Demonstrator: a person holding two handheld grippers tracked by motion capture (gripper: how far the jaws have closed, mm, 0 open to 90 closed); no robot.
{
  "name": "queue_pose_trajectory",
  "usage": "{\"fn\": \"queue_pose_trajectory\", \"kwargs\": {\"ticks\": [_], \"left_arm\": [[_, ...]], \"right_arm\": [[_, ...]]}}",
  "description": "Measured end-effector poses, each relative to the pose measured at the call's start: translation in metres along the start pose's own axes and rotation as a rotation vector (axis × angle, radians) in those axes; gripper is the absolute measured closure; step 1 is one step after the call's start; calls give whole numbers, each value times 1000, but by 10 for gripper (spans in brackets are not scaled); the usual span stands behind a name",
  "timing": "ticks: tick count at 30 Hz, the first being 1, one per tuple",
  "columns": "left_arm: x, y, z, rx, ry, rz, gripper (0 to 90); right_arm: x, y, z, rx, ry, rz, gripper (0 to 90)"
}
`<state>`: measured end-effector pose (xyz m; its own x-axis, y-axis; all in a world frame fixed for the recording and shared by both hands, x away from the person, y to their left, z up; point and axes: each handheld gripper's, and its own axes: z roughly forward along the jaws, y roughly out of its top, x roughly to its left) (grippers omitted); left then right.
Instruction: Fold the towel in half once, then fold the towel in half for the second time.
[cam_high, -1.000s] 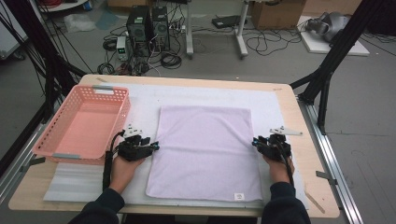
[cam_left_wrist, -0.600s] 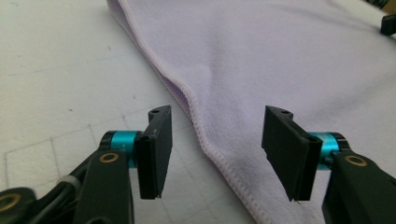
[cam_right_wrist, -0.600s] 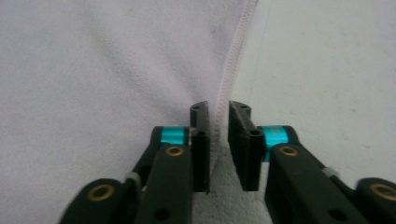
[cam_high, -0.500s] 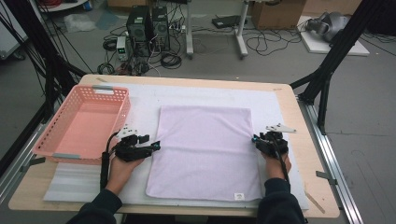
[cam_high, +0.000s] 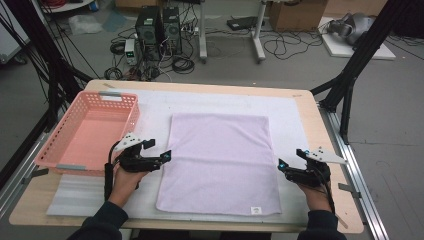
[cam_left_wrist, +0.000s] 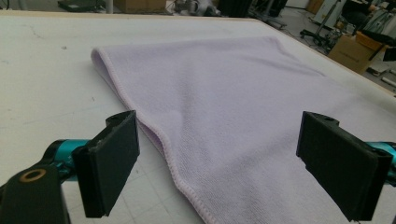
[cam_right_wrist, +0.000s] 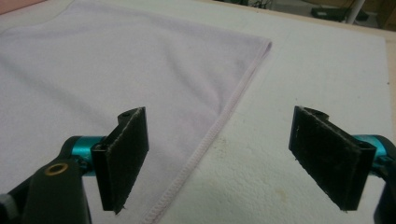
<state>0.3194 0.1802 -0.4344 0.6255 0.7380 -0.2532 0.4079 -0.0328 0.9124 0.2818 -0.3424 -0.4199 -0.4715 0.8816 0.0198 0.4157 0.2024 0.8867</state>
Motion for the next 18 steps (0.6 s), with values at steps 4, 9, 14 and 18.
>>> {"fn": "queue_pose_trajectory", "kwargs": {"ticks": [4,9,14,18], "left_arm": [[0,-1,1,18,5,5,146],[0,-1,1,18,3,-1,150],[0,-2,3,24,-1,1,155],[1,-2,3,30,1,-3,158]], "right_arm": [[0,-1,4,4,-11,0,179],[0,-3,8,23,-3,-10,179],[1,-3,7,20,1,-6,179],[-1,-4,8,23,-2,-8,179]]}}
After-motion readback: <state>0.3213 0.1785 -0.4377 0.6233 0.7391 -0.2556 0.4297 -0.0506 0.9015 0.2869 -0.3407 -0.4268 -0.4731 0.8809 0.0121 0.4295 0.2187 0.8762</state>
